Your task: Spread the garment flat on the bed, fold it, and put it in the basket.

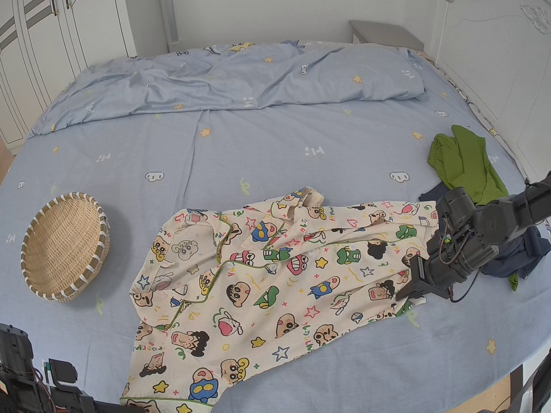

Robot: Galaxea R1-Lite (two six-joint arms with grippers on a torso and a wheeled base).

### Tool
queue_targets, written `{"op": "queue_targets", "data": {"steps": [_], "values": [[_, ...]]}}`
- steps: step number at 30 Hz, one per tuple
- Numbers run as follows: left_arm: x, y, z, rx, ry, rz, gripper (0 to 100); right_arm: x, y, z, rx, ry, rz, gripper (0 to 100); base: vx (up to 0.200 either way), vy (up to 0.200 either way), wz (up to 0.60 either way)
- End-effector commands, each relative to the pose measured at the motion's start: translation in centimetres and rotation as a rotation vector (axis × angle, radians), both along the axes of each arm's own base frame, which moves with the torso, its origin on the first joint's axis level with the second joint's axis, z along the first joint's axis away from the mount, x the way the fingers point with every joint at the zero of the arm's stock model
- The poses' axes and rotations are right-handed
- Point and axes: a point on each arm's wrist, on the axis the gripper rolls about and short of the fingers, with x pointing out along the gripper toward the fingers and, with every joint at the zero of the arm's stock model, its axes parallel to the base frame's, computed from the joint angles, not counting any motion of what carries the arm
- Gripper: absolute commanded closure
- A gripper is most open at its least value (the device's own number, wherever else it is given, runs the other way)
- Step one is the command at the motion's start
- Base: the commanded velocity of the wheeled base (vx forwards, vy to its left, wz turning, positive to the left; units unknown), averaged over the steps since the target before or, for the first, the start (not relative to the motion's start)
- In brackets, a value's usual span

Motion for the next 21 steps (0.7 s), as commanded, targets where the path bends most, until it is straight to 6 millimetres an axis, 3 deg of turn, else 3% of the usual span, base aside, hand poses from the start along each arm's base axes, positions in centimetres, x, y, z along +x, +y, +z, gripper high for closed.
{"op": "queue_targets", "data": {"steps": [1, 4, 5, 6, 12, 13, 21], "values": [[1.0, 0.1, -0.4, -0.007, 0.098, -0.005, 100, -5.8, -1.3, 3.4, 0.013, -0.073, 0.009, 100, 0.000, 0.000, 0.00], [2.4, 0.3, -0.5, -0.011, 0.175, 0.002, 100, -8.4, -1.9, 4.1, 0.016, -0.088, 0.012, 100, 0.000, 0.000, 0.00], [2.4, 0.3, -0.5, -0.011, 0.175, 0.002, 100, -8.4, -1.9, 4.1, 0.016, -0.088, 0.012, 100, 0.000, 0.000, 0.00], [3.1, 0.3, -0.8, -0.011, 0.215, 0.001, 100, -10.3, -2.2, 3.9, 0.016, -0.079, 0.016, 100, 0.000, 0.000, 0.00], [2.8, 0.2, -1.1, 0.009, 0.237, -0.052, 100, -14.2, -3.0, 2.4, 0.004, -0.029, 0.031, 100, 0.000, 0.000, 0.00], [2.7, 0.2, -1.1, 0.013, 0.242, -0.060, 100, -14.6, -3.1, 2.2, 0.002, -0.024, 0.036, 0, 0.000, 0.000, 0.00], [2.4, 0.5, -1.3, 0.038, 0.287, -0.103, 100, -17.0, -3.6, 1.0, 0.025, 0.022, 0.067, 0, 0.000, 0.000, 0.00]]}}
